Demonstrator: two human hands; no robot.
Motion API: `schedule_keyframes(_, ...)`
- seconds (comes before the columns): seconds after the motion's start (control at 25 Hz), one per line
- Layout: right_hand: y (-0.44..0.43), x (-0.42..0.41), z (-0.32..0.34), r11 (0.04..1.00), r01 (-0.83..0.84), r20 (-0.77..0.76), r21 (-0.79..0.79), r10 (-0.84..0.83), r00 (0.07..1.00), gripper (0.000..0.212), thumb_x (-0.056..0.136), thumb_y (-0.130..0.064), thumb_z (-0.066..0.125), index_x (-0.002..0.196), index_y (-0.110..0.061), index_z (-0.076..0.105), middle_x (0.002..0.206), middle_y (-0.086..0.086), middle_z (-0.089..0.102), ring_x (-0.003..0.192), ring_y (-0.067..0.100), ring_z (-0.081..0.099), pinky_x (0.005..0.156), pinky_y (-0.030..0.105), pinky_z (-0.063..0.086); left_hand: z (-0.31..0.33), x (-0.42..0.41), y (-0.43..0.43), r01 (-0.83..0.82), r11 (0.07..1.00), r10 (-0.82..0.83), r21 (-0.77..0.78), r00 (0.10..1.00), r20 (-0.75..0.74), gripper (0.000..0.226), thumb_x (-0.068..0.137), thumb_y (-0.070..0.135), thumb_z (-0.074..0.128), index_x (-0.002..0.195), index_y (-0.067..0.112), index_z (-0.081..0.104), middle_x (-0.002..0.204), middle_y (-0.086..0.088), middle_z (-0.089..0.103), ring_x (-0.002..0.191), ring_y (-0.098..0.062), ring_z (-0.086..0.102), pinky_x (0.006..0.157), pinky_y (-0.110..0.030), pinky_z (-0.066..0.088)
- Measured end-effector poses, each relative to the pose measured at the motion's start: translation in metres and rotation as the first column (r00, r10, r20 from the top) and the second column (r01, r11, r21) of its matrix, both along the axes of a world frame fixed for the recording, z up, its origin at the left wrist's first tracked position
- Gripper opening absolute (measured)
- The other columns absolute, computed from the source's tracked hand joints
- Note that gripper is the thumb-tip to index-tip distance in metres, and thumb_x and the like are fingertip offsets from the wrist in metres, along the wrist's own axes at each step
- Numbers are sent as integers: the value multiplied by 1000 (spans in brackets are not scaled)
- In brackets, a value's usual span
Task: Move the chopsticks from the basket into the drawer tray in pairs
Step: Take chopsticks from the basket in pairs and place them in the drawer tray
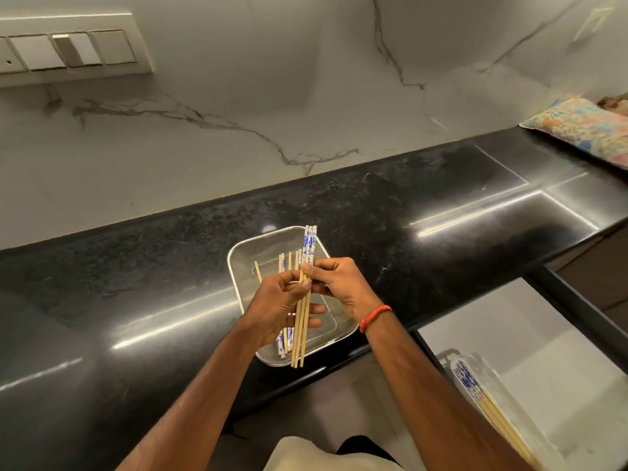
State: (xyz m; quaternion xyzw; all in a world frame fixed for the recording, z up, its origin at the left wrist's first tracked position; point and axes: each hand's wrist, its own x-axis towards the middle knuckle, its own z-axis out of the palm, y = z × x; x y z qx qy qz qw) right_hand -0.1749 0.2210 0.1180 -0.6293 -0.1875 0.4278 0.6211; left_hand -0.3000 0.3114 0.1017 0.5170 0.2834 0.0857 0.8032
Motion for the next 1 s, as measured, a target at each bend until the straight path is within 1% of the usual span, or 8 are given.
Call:
schedule_keyframes(0.08, -18, 5, 3, 999, 41, 3, -11, -41, 999, 16, 90, -12, 71, 96, 3, 74, 80, 8, 76, 68, 11, 73, 61, 18, 56, 0, 9, -12, 53, 999, -53, 6, 999, 4, 25, 100, 13, 60, 122, 4, 65, 111, -18, 77, 84, -36, 78, 65, -48, 65)
schedule_keyframes(0.24, -56, 13, 8, 992, 128, 17, -6, -128, 992, 20, 91, -13, 70, 101, 3, 73, 85, 11, 75, 70, 12, 71, 62, 19, 57, 1, 30, -39, 122, 992, -122, 36, 992, 5, 23, 99, 12, 60, 120, 5, 66, 108, -19, 78, 85, -37, 78, 68, -48, 65)
schedule_keyframes(0.44, -101, 26, 11, 985, 170, 28, -26, -170, 985, 22, 89, -14, 72, 104, 2, 74, 94, 16, 75, 84, 21, 72, 80, 32, 61, 2, 52, -79, 167, 985, -168, 43, 986, 6, 23, 98, 11, 61, 120, 6, 67, 103, -18, 78, 81, -36, 78, 64, -46, 65)
schedule_keyframes(0.52, -120, 34, 14, 978, 203, 58, -54, -200, 978, 19, 89, -12, 71, 104, 1, 74, 97, 18, 75, 87, 24, 72, 82, 35, 61, 2, 63, -95, 196, 979, -196, 49, 981, -10, 22, 96, 13, 65, 116, 5, 68, 102, -18, 79, 82, -36, 78, 63, -46, 65)
schedule_keyframes(0.64, -153, 53, 17, 954, 284, 131, -98, -271, 954, 20, 91, -16, 70, 104, -2, 74, 99, 16, 76, 90, 27, 73, 87, 43, 59, -1, 78, -122, 278, 957, -272, 78, 959, -81, 21, 91, 16, 70, 108, 4, 72, 98, -18, 79, 84, -38, 78, 66, -47, 65)
schedule_keyframes(0.72, -175, 67, 18, 943, 307, 176, -129, -283, 943, 21, 92, -18, 69, 105, -3, 74, 99, 13, 76, 96, 29, 73, 91, 43, 58, -4, 86, -143, 329, 941, -321, 77, 942, -102, 26, 85, 21, 74, 106, 4, 73, 97, -19, 79, 86, -38, 78, 66, -45, 65)
schedule_keyframes(0.84, -206, 76, 16, 942, 309, 125, -128, -294, 948, 24, 93, -18, 67, 112, -5, 71, 100, 12, 76, 94, 27, 74, 86, 37, 60, -5, 99, -171, 338, 937, -330, 84, 939, -91, 34, 78, 26, 75, 105, 5, 74, 96, -18, 79, 86, -37, 78, 67, -44, 65)
schedule_keyframes(1.0, -242, 84, 6, 937, 308, 152, -166, -285, 946, 24, 92, -15, 68, 114, -6, 71, 103, 14, 75, 94, 27, 74, 88, 39, 60, -13, 117, -204, 321, 941, -308, 106, 944, -121, 22, 88, 19, 71, 105, 5, 74, 95, -16, 80, 83, -35, 78, 66, -43, 65)
